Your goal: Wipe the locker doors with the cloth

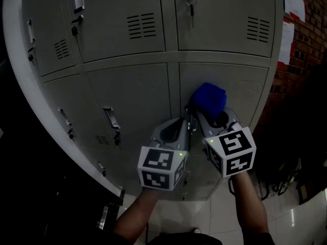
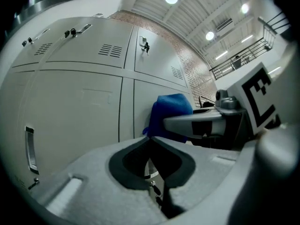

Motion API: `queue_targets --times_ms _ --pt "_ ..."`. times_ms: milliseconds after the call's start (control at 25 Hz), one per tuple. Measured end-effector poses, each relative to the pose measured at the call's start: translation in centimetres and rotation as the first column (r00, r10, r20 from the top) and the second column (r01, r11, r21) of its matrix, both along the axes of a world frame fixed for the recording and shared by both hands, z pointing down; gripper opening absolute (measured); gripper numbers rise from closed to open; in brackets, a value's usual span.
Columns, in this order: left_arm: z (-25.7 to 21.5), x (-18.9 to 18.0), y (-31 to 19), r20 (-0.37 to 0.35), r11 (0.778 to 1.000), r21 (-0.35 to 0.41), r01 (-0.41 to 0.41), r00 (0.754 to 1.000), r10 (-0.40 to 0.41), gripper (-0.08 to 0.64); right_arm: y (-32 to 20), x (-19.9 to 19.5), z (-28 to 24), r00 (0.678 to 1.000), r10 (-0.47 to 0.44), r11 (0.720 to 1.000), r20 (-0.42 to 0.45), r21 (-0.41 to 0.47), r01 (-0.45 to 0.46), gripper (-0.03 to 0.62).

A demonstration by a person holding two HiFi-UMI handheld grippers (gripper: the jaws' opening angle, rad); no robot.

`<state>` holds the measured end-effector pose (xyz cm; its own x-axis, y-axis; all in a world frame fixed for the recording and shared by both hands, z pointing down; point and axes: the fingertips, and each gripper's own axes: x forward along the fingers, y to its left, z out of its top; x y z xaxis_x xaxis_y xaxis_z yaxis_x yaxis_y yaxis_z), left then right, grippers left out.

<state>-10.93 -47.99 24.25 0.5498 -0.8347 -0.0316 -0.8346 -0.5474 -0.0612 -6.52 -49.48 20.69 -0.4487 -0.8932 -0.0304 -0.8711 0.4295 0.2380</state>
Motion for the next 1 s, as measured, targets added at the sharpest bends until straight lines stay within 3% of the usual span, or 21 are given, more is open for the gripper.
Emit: queue_targets --times_ms 400,640,800,1000 --pt "-0.8 5.7 -0.2 0.0 0.995 0.016 -0.101 0.995 0.101 0.005 0.8 10.8 0.2 0.98 0.2 0.98 0.022 -0.001 -0.2 0.069" --pt "-0.6 7.3 0.0 -0.003 0.992 0.011 -0.124 0.992 0.124 0.005 1.3 15.6 0.8 0.957 0.288 0.958 0.031 -0.014 -0.288 0.069" --pt "-0.3 7.4 0.0 0.0 0.992 0.003 -0.122 0.993 0.122 0.005 1.3 16.8 0.9 0.95 0.312 0.95 0.02 -0.02 -0.311 0.069" --pt "-1.5 6.4 0.2 0.005 0.994 0.025 -0.106 0.994 0.106 0.005 2.2 14.9 0.1 0.957 0.289 0.957 0.02 0.003 -0.289 0.069"
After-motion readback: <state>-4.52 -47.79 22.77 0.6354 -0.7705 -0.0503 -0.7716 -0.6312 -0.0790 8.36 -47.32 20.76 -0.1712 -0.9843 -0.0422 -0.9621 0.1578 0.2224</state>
